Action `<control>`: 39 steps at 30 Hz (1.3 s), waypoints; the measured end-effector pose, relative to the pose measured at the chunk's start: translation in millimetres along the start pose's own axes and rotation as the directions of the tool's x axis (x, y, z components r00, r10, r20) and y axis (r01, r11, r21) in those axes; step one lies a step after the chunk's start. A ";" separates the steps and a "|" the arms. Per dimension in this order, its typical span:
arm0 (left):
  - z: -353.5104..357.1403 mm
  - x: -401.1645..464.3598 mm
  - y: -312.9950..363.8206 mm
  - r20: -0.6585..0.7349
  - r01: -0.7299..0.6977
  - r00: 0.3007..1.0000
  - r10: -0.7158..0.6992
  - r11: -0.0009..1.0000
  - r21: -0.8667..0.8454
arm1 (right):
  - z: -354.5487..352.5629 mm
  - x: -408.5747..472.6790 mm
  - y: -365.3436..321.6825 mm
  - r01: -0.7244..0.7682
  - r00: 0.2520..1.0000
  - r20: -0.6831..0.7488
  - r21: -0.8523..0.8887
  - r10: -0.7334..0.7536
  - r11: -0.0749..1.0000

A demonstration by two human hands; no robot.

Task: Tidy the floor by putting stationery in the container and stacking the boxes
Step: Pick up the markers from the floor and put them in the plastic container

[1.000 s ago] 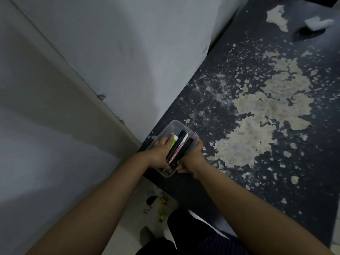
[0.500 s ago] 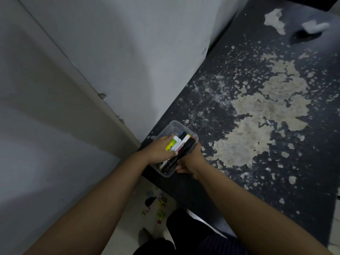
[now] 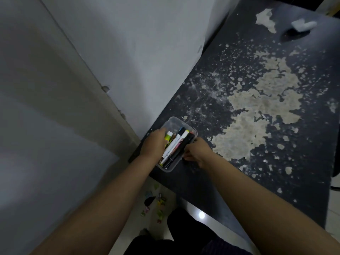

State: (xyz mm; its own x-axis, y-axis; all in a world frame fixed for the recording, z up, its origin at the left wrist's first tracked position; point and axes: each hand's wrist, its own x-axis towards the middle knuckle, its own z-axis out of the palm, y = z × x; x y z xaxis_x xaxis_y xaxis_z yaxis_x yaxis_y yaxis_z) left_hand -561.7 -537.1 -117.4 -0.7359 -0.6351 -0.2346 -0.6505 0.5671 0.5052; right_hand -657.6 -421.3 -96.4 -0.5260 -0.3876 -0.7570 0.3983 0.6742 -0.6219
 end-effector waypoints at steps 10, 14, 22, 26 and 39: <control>-31.5 -25.6 -8.3 0.121 -0.089 0.987 0.108 0.985 -0.150 | 10.6 -28.2 8.6 0.054 0.989 -0.141 0.039 -0.048 0.998; -49.2 -45.0 -18.4 0.168 -0.095 0.979 0.118 0.986 -0.140 | 24.5 -49.2 8.0 0.108 0.958 -0.262 -0.054 -0.118 0.993; -81.8 -89.9 -47.5 0.146 -0.126 0.976 0.159 0.969 -0.214 | 69.1 -91.2 15.9 0.212 0.919 -0.291 -0.201 -0.265 0.956; -92.9 -120.7 -69.0 0.138 -0.129 0.978 0.159 0.971 -0.202 | 92.7 -116.9 29.5 0.275 0.916 -0.241 -0.208 -0.322 0.939; -85.1 -225.8 -105.9 0.103 -0.165 0.980 0.172 0.983 -0.080 | 117.9 -187.8 89.3 0.466 0.845 0.039 -0.544 -0.533 0.698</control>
State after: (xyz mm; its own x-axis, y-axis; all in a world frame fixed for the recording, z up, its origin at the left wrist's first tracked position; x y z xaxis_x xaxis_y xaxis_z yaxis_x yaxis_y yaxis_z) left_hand -310.6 -498.4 -47.3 -0.8525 -0.4702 -0.2286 -0.5034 0.6201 0.6018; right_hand -434.7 -362.4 -33.4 -0.6273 -0.7119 -0.3158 -0.3756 0.6318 -0.6781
